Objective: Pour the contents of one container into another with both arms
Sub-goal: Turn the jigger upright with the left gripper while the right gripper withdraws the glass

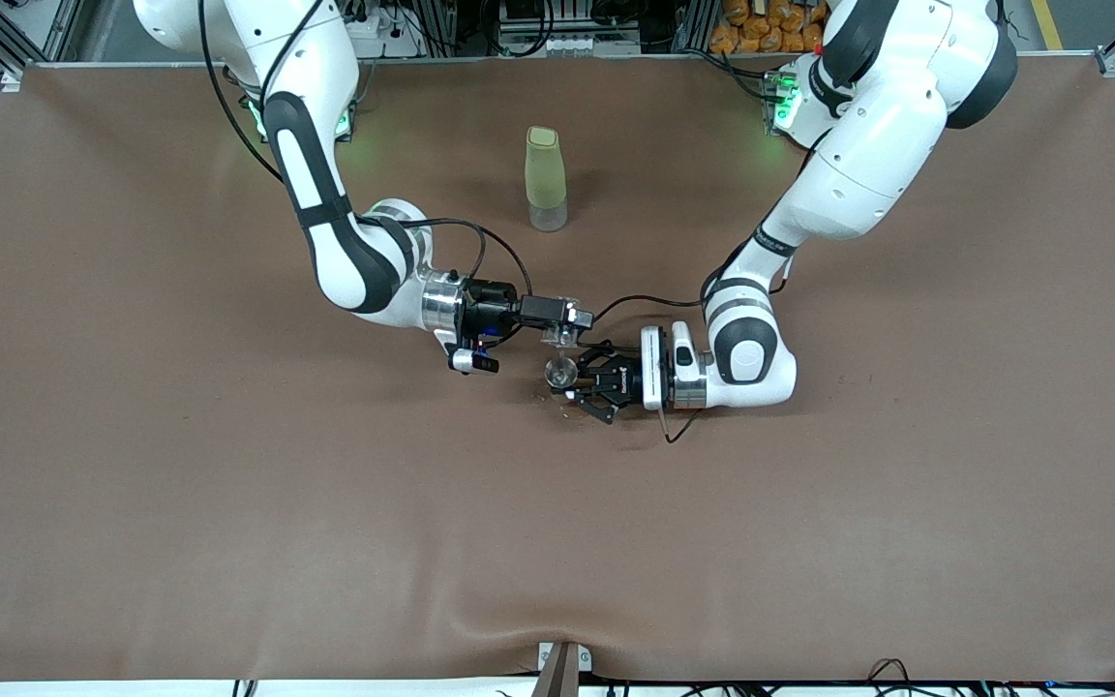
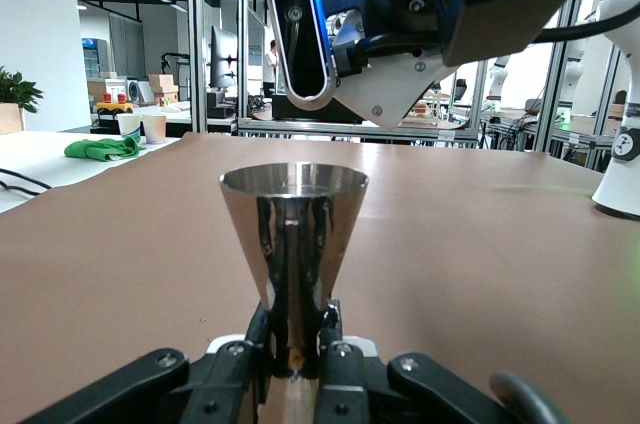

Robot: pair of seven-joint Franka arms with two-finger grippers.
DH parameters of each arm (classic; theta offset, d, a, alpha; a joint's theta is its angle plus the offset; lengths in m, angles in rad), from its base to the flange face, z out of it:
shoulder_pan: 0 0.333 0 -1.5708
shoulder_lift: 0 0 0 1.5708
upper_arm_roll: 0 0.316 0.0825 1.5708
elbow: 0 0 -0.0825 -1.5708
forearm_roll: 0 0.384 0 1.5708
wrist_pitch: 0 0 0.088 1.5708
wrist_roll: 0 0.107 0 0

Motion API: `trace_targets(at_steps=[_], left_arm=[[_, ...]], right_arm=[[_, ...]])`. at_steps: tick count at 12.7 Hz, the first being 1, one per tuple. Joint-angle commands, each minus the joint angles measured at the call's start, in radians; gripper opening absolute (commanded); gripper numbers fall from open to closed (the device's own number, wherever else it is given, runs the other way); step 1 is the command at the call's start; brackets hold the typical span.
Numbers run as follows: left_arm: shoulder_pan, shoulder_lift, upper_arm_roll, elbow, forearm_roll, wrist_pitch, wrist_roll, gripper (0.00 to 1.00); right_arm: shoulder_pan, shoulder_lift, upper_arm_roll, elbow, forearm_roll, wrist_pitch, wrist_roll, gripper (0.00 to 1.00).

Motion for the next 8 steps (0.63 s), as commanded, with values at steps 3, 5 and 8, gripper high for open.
trace_targets(at_steps=[3, 5, 8], left_arm=[[0.040, -0.029, -0.003, -0.020, -0.001, -0.006, -0.007, 0.00], [0.081, -0.043, -0.003, -0.020, 0.034, -0.044, -0.010, 0.00], [0.170, -0.049, -0.003, -0.020, 0.152, -0.132, -0.068, 0.00]], right_arm=[[-0.053, -0.017, 0.006, 0.010, -0.152, -0.020, -0.288, 0.00], [-0.085, -0.023, 0.001, 0.008, -0.249, -0.021, -0.504, 0.00], [-0.173, -0.034, 0.001, -0.001, -0.365, -0.052, -0.828, 0.00]])
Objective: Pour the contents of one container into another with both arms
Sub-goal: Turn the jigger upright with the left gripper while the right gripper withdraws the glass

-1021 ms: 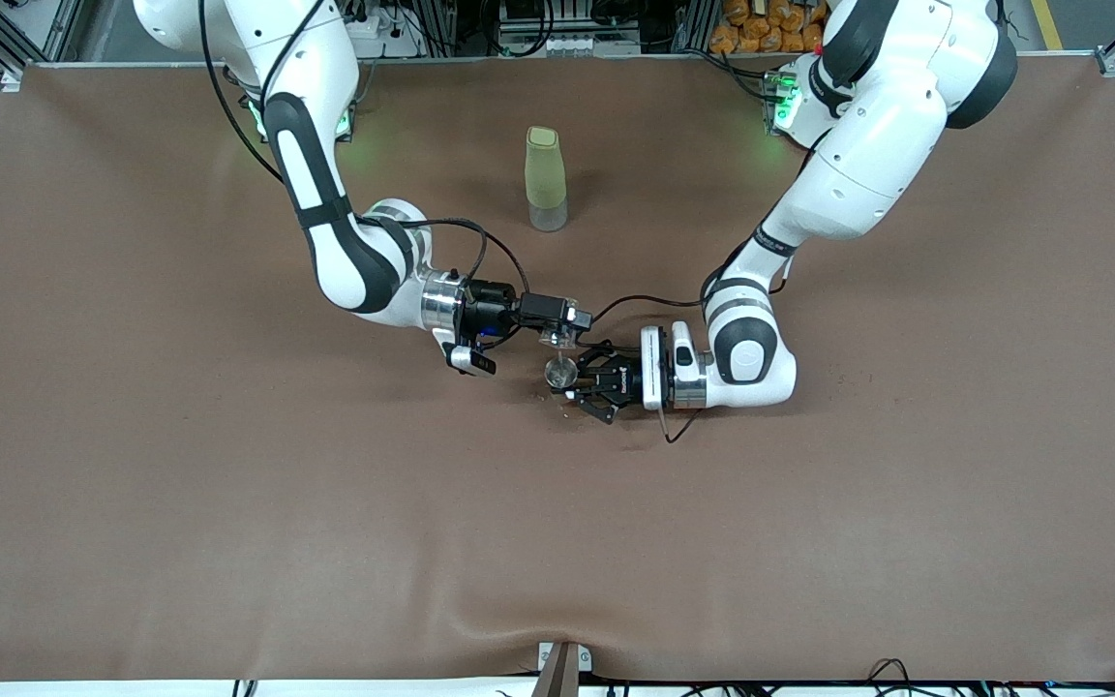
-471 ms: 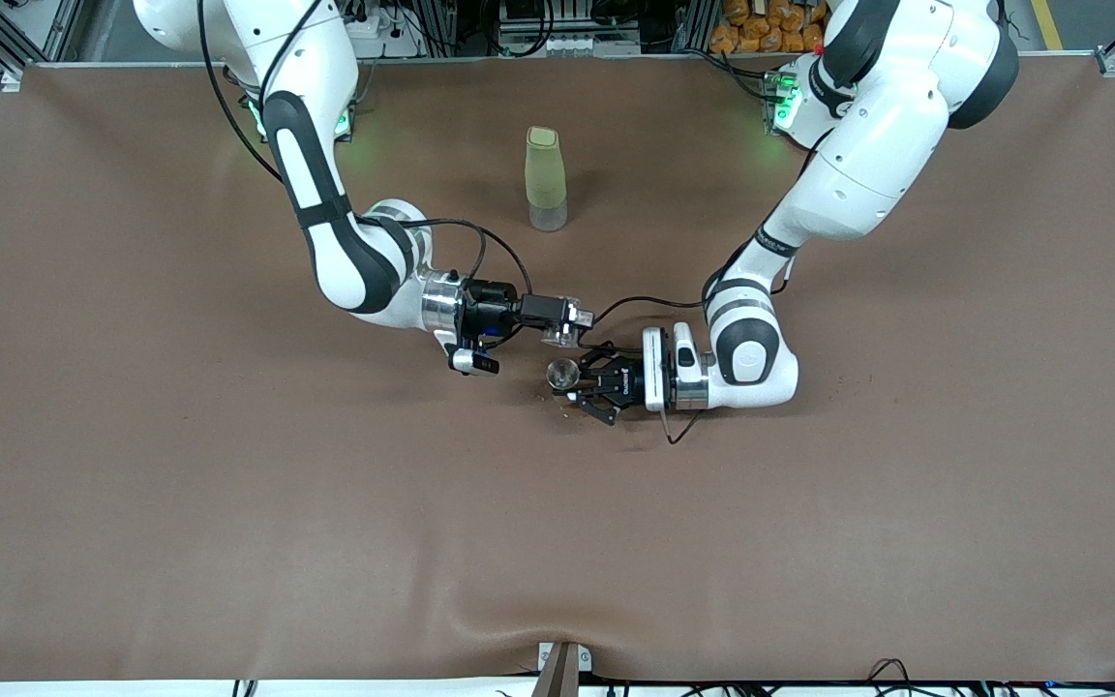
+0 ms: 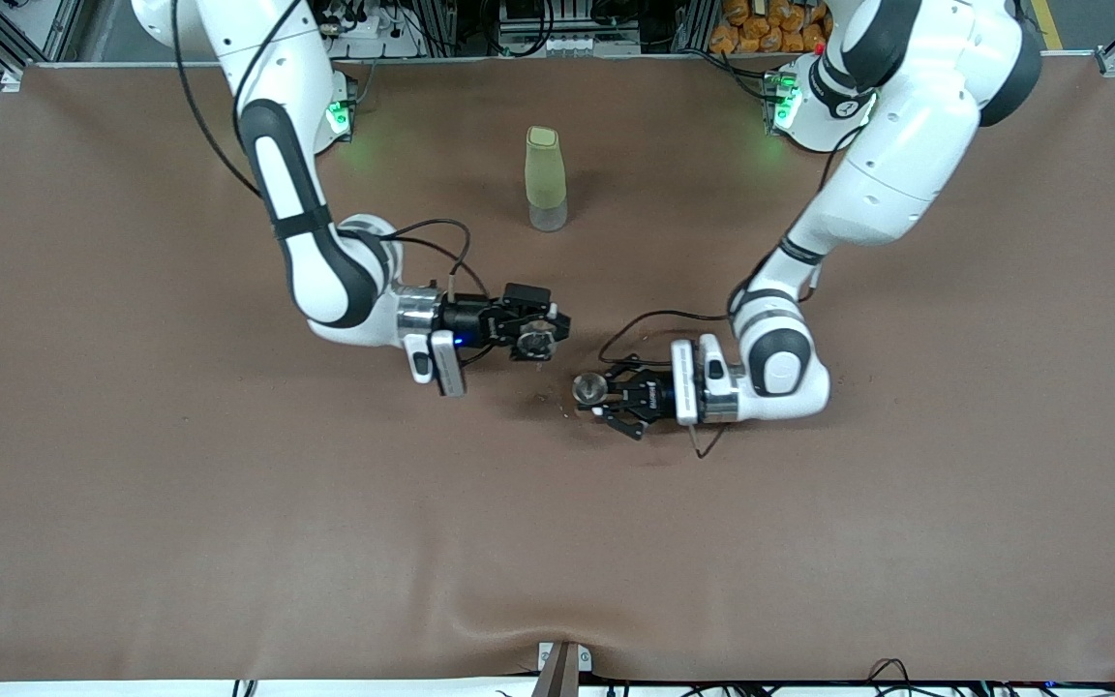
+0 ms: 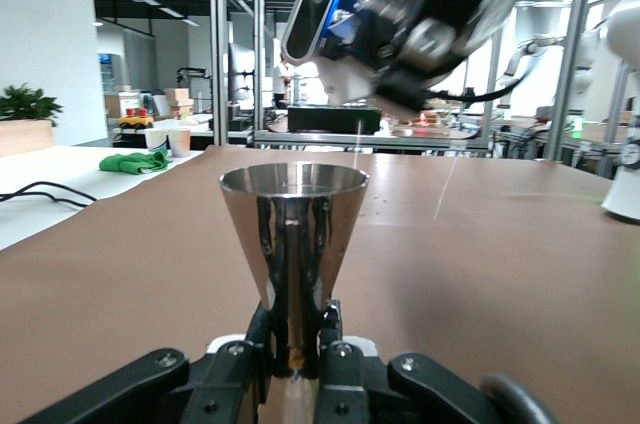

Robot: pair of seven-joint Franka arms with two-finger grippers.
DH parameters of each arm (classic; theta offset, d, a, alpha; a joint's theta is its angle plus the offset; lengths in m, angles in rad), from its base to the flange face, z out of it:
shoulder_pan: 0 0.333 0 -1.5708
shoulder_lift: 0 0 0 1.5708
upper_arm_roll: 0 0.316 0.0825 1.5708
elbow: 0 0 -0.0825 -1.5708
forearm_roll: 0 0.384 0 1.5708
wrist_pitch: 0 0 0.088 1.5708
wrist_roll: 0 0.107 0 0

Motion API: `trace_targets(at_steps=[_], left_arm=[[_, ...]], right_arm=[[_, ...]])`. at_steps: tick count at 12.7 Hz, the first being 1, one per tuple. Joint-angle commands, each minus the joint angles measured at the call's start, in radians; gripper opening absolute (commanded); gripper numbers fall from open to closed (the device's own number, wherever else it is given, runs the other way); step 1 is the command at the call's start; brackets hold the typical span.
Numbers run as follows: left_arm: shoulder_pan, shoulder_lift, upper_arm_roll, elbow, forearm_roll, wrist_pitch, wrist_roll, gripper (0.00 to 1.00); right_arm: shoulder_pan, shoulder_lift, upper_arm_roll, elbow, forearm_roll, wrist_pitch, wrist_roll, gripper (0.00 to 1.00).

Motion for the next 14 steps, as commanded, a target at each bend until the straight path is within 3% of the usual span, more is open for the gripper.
trace_targets(at_steps=[1, 4, 8, 14], left_arm=[[0.088, -0.032, -0.006, -0.022, 0.097, -0.082, -0.043, 0.00], [0.179, -0.029, 0.000, -0.026, 0.188, -0.231, -0.119, 0.00], [0.318, -0.033, -0.009, -0.002, 0.416, -0.285, -0.175, 0.00], [0.490, -0.029, -0.009, 0.017, 0.616, -0.363, -0.132, 0.00]], right_arm=[[-0.105, -0.030, 0.011, -0.017, -0.123, -0.072, -0.247, 0.00], [-0.236, -0.027, 0.009, -0.034, -0.279, -0.148, -0.483, 0.00], [-0.414, -0.017, -0.005, -0.036, -0.529, -0.295, -0.746, 0.00], [-0.618, 0.006, -0.037, -0.036, -0.776, -0.415, -1.106, 0.00]])
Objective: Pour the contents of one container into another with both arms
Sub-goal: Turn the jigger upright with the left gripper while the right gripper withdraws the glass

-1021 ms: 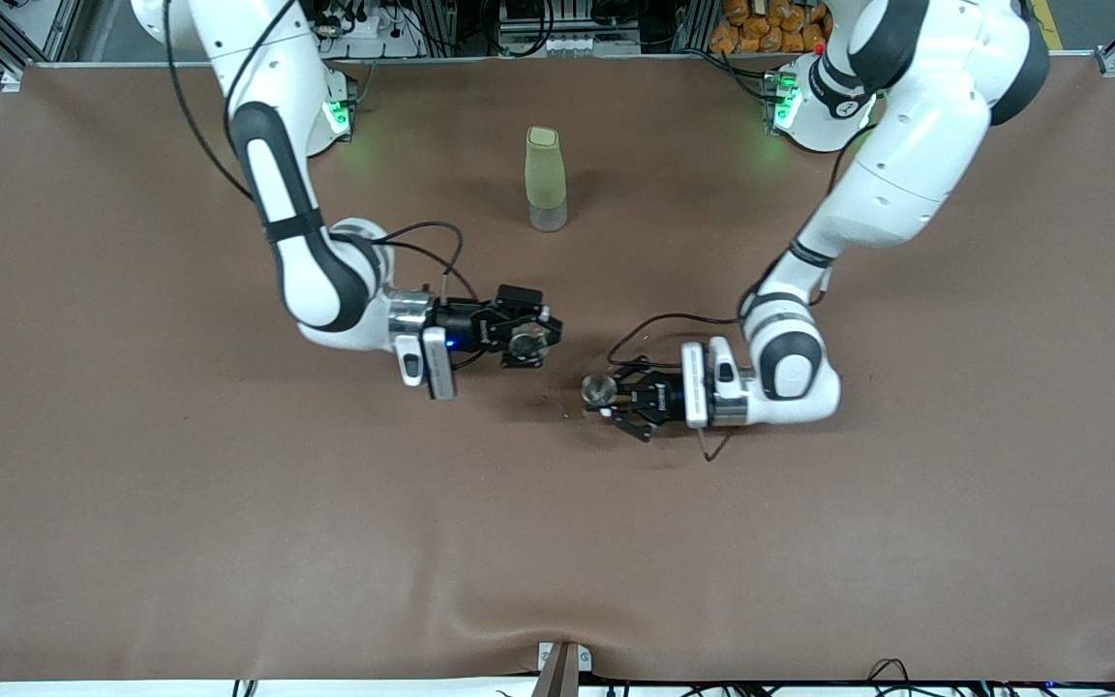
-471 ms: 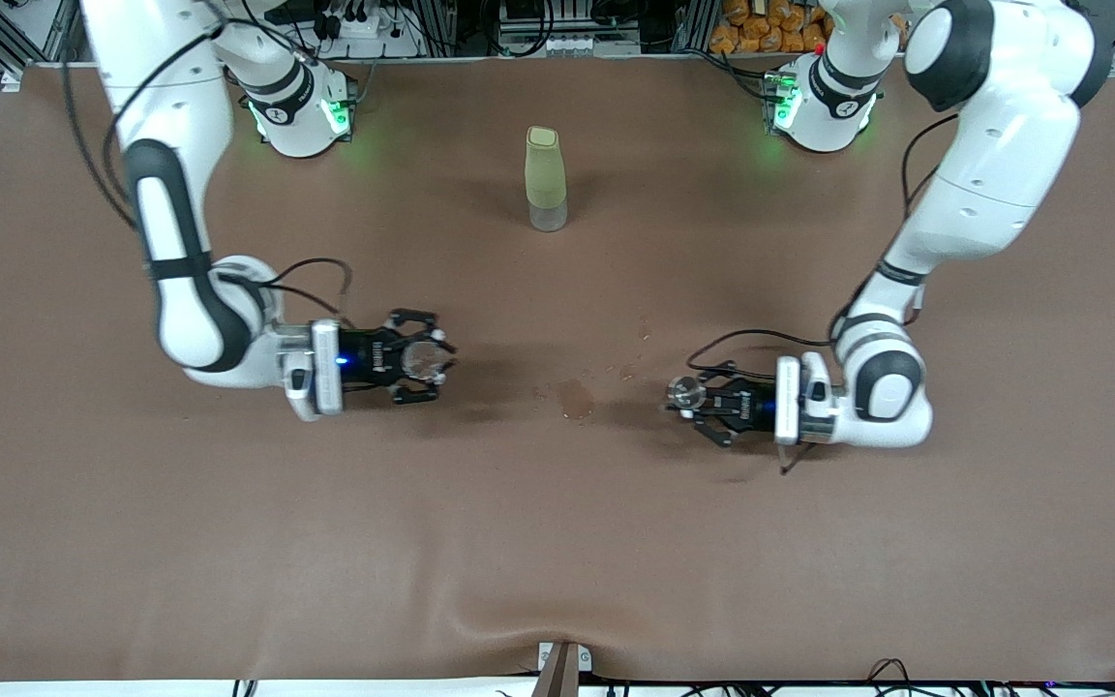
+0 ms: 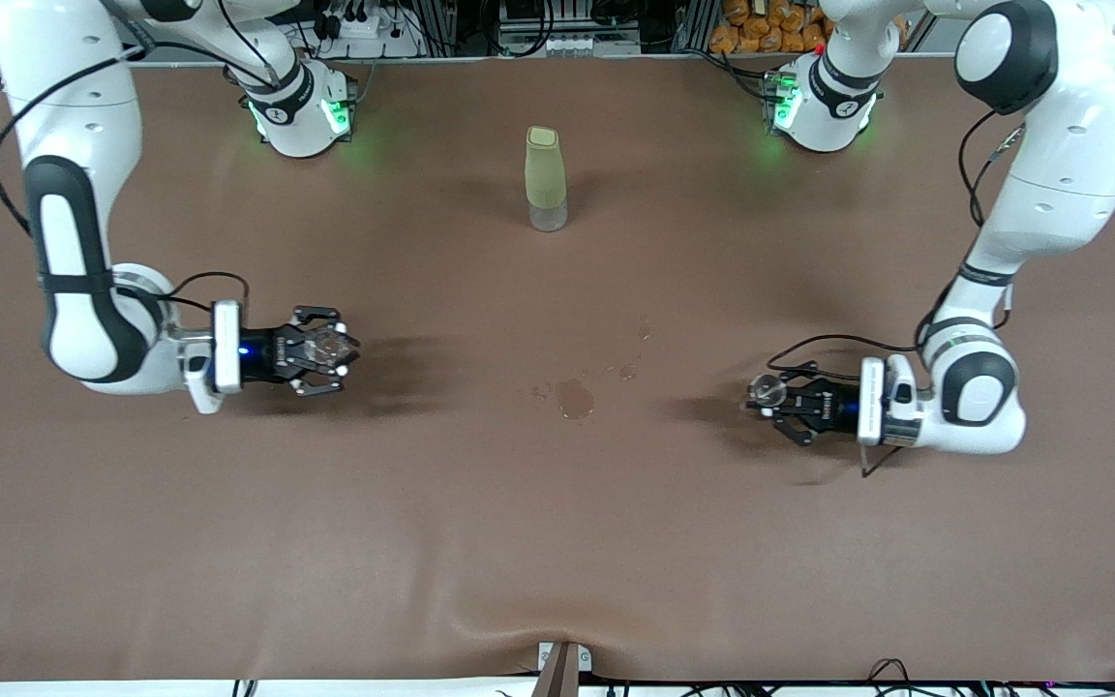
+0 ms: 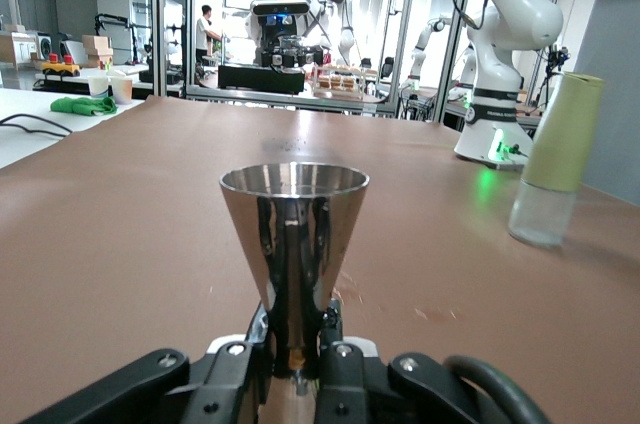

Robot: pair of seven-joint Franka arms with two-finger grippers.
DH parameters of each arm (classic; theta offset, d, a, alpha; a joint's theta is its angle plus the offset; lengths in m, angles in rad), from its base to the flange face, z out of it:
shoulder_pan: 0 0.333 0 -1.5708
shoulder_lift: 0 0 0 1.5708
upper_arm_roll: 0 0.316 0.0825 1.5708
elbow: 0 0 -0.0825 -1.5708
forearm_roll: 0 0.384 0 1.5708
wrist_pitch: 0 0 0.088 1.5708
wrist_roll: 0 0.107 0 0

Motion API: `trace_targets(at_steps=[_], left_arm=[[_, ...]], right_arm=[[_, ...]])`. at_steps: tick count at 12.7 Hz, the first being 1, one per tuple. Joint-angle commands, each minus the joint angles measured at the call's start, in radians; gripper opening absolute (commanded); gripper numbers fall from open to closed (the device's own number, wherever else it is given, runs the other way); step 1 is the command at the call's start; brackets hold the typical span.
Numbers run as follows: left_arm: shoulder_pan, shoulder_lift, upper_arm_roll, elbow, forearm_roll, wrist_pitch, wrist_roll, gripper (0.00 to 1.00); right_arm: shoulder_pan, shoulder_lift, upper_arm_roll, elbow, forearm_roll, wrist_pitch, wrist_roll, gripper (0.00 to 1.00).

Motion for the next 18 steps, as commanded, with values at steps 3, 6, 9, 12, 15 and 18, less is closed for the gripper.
trace_targets(at_steps=[3, 6, 9, 12, 15, 18], left_arm=[[0.107, -0.001, -0.006, -0.004, 0.069, -0.053, 0.079, 0.00], [0.164, 0.013, -0.003, 0.002, 0.088, -0.091, 0.125, 0.00], [0.197, 0.031, -0.002, 0.002, 0.080, -0.130, 0.156, 0.00], [0.215, 0.043, 0.001, 0.002, 0.089, -0.148, 0.169, 0.00], [0.218, 0.059, 0.036, 0.002, 0.092, -0.148, 0.169, 0.00], [0.218, 0.066, 0.085, 0.002, 0.100, -0.148, 0.171, 0.00]], right_arm=[[-0.161, 0.048, 0.006, -0.005, -0.160, -0.081, -0.288, 0.00], [-0.249, 0.100, 0.006, 0.001, -0.225, -0.084, -0.425, 0.00], [-0.310, 0.138, 0.006, 0.003, -0.234, -0.083, -0.511, 0.00], [-0.329, 0.225, 0.008, 0.065, -0.217, -0.067, -0.539, 0.00], [-0.321, 0.293, 0.008, 0.093, -0.156, -0.058, -0.543, 0.00], [-0.318, 0.328, 0.009, 0.096, -0.081, -0.014, -0.576, 0.00]])
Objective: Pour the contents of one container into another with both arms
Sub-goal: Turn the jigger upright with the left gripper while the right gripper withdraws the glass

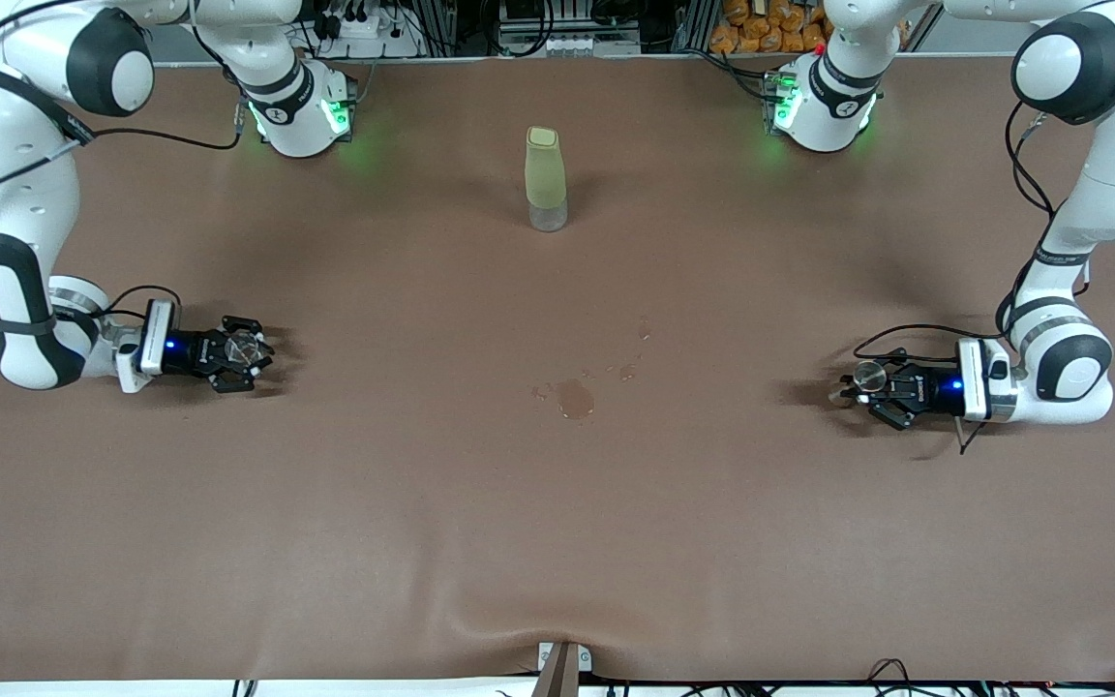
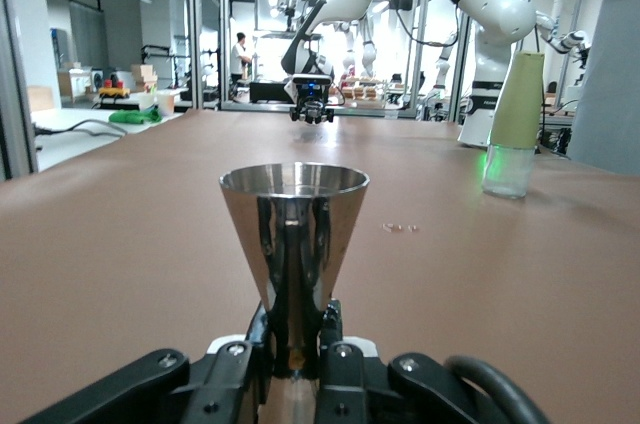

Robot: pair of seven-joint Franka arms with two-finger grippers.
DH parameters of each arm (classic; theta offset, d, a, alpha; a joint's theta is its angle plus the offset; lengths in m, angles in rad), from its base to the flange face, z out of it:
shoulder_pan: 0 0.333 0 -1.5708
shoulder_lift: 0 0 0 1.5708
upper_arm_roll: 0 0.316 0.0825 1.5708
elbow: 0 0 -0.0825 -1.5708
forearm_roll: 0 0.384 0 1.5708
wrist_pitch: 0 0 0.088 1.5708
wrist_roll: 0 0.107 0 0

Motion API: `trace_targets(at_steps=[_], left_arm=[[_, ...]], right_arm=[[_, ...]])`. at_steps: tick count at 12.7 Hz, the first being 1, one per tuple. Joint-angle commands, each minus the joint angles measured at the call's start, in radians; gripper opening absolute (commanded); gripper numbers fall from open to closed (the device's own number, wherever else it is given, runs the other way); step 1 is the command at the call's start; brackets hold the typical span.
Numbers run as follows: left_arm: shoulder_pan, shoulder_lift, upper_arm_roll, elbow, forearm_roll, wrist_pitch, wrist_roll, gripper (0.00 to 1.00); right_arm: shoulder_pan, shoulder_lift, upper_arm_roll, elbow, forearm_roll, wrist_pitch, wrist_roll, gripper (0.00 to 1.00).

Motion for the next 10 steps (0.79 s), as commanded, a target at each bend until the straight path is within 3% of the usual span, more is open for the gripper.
trace_targets(at_steps=[1, 5, 6, 7, 8, 9, 10], left_arm=[[0.010, 0.016, 0.019, 0.005, 0.034, -0.026, 0.019, 0.00], [0.020, 0.026, 0.019, 0.005, 0.049, -0.026, 0.019, 0.00], [0.020, 0.035, 0.019, 0.005, 0.049, -0.026, 0.019, 0.04], [0.020, 0.038, 0.019, 0.005, 0.049, -0.026, 0.019, 0.06], [0.020, 0.040, 0.020, 0.005, 0.051, -0.026, 0.019, 0.14], [0.020, 0.041, 0.020, 0.005, 0.051, -0.026, 0.019, 0.22], [0.020, 0.043, 0.020, 0.005, 0.051, -0.026, 0.019, 0.31]], right_arm=[[-0.005, 0.046, -0.001, 0.013, 0.061, 0.007, -0.202, 0.00], [-0.002, 0.071, -0.001, 0.016, 0.087, 0.021, -0.201, 0.00], [-0.001, 0.074, -0.001, 0.016, 0.089, 0.025, -0.198, 0.10], [-0.001, 0.074, -0.001, 0.016, 0.089, 0.032, -0.192, 0.38], [-0.002, 0.074, -0.001, 0.016, 0.089, 0.033, -0.192, 0.74], [-0.002, 0.077, -0.001, 0.016, 0.089, 0.033, -0.193, 0.92], [-0.002, 0.077, -0.001, 0.016, 0.089, 0.033, -0.196, 1.00]])
